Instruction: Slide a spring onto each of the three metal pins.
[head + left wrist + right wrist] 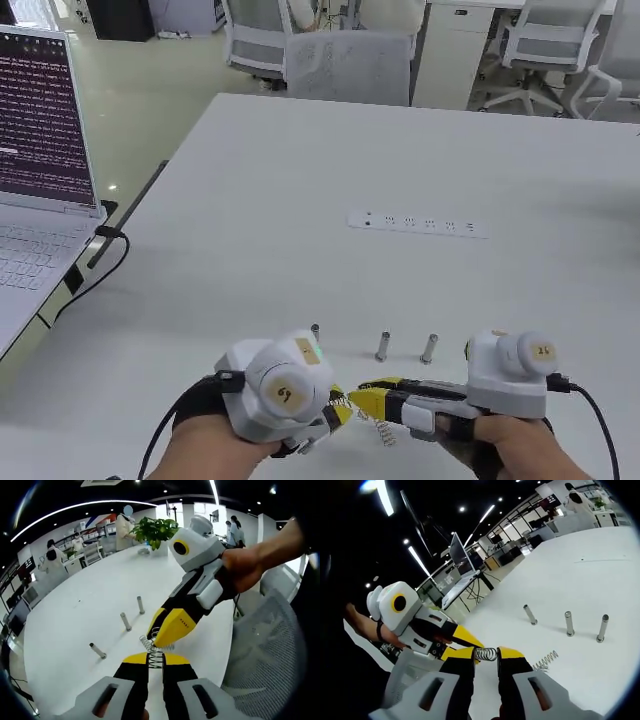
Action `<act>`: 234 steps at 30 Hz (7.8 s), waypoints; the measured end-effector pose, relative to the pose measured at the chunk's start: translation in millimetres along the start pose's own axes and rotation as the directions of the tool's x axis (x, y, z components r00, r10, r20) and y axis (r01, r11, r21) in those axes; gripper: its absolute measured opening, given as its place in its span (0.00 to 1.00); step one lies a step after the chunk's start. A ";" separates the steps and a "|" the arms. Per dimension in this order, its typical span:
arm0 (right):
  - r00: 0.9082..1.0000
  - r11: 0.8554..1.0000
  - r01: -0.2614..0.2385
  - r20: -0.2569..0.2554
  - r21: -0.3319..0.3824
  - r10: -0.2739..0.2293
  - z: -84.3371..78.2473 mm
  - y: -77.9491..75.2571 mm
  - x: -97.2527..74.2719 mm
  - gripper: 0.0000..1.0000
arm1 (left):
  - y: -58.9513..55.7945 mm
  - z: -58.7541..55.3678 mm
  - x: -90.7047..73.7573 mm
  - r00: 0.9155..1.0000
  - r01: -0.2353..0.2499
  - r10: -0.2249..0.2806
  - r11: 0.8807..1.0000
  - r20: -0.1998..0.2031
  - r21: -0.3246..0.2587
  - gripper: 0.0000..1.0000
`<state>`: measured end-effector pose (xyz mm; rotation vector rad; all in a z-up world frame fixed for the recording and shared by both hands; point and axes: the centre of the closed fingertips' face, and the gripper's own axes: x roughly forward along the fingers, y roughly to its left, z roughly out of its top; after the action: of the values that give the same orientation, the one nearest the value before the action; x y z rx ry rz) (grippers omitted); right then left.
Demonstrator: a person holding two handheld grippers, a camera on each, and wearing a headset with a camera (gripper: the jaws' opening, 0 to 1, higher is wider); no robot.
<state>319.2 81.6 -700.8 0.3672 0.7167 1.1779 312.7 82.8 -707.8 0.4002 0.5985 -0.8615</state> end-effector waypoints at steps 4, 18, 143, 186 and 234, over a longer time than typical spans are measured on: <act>1.000 1.000 -0.003 0.001 0.001 0.003 0.2 0.2 -1.7 0.13 | -0.1 -0.3 0.4 1.000 0.001 -0.001 1.000 -0.001 0.009 0.02; 1.000 1.000 -0.012 -0.003 -0.024 0.012 3.1 5.6 -7.9 0.10 | -3.3 1.3 2.0 1.000 0.013 -0.013 1.000 0.006 0.028 0.01; 0.620 0.521 -0.540 -0.731 -0.661 -0.284 3.6 29.5 -24.7 0.08 | -16.9 40.0 7.7 0.969 0.088 -0.089 0.996 0.232 0.015 0.02; 0.629 0.512 -0.516 -0.709 -0.687 -0.318 4.8 14.1 -16.6 0.08 | -1.2 22.5 -0.3 0.975 0.044 -0.033 0.998 0.218 -0.045 0.11; 0.645 0.527 -0.462 -0.678 -0.713 -0.352 12.5 -12.7 -8.5 0.08 | 46.7 -59.9 -65.6 0.984 -0.093 0.129 0.960 0.123 -0.264 0.34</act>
<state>334.9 70.4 -696.7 -1.0928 0.7279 1.6206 297.3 182.0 -707.9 0.1342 0.5450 -0.6866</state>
